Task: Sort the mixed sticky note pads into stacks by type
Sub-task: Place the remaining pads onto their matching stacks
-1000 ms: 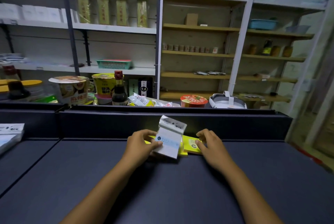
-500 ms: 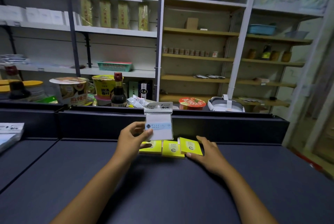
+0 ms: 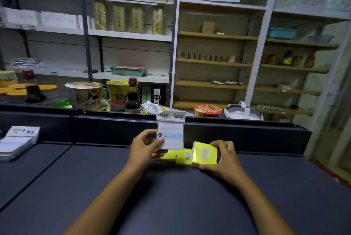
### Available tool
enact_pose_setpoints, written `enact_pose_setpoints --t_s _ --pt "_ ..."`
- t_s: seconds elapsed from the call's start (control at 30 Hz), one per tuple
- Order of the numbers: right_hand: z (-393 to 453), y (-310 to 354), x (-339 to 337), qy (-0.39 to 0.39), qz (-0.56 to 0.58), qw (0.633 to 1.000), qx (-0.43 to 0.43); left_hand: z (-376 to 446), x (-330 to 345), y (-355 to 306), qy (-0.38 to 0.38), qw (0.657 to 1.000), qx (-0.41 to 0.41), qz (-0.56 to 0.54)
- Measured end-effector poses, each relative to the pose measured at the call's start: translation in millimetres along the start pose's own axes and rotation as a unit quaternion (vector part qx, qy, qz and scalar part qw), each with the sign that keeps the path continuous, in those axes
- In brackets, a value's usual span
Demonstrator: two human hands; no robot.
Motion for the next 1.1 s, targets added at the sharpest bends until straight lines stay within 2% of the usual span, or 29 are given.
enact_pose_setpoints --t_s 0.17,0.3,0.6,0.77,1.1 --pt "-8 24 -3 -0.029 0.099 0.994 -0.021 -14 -7 -3 -0.013 1.000 0.000 -0.010" --pt "-25 52 -1 -0.059 0.220 0.972 -0.050 -38 -20 -5 -0.029 0.998 0.002 -0.048" --pt "-81 119 34 -0.108 0.355 0.928 -0.037 -110 -82 -4 -0.042 0.994 0.007 -0.101" --pt "-110 167 66 -0.122 0.381 0.916 -0.030 -146 -135 -21 -0.038 0.996 0.030 -0.071" --pt "-147 283 125 -0.115 0.339 0.932 -0.052 -224 -262 -42 -0.096 0.992 0.060 -0.055"
Point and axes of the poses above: each hand's wrist, its own z-axis towards the middle knuckle, its own x-axis out of the palm, y = z × x, the point moved 1 cm from there along z, towards the middle knuckle, and after that the axes turned 11 degrees about -x, right-handed, at the moved point
